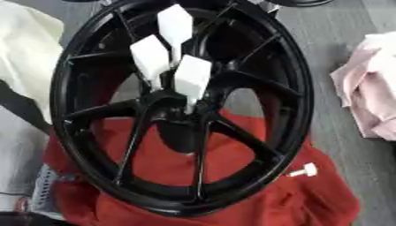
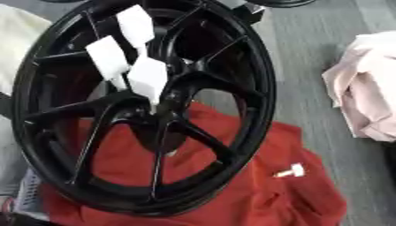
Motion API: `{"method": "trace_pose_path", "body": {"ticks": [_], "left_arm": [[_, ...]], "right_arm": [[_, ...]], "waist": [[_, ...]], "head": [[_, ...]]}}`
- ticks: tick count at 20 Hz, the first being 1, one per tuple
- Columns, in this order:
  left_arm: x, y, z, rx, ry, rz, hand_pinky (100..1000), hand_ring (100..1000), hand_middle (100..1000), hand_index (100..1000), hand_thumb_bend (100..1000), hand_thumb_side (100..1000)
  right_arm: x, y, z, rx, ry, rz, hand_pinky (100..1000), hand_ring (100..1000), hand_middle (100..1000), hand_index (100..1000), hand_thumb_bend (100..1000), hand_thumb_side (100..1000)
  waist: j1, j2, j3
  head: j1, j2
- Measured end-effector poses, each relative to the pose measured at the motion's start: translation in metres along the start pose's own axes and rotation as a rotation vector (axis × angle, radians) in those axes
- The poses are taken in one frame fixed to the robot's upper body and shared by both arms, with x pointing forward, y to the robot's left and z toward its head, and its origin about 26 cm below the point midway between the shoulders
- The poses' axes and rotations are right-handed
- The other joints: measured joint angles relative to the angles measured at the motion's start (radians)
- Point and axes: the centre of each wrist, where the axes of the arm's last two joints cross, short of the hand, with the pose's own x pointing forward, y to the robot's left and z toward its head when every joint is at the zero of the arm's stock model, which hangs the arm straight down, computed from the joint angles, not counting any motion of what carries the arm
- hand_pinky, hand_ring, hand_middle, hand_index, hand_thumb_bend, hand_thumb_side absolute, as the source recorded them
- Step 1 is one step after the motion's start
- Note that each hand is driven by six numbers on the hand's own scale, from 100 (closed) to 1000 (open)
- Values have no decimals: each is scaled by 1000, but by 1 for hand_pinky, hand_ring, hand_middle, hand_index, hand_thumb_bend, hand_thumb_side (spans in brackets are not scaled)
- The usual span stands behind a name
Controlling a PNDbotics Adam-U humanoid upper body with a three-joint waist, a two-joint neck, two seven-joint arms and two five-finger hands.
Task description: Pull the pin out of the wheel hub.
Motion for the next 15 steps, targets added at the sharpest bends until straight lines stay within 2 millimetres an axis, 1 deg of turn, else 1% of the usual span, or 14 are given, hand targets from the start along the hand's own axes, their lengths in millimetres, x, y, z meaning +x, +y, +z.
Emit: {"method": "trace_pose_path", "body": {"ticks": [9, 15], "left_arm": [[1, -1, -1, -4, -3, 1, 770, 853, 824, 848, 480, 879], [2, -1, -1, -5, -5, 3, 769, 853, 824, 847, 480, 879]], "right_arm": [[18, 0, -3, -1, -66, 1, 849, 820, 761, 783, 157, 349], [24, 1, -4, 7, -86, 3, 849, 816, 758, 781, 137, 372]], "waist": [[-1, -2, 9], [-2, -2, 11]], "head": [[-2, 0], [-4, 0]]}}
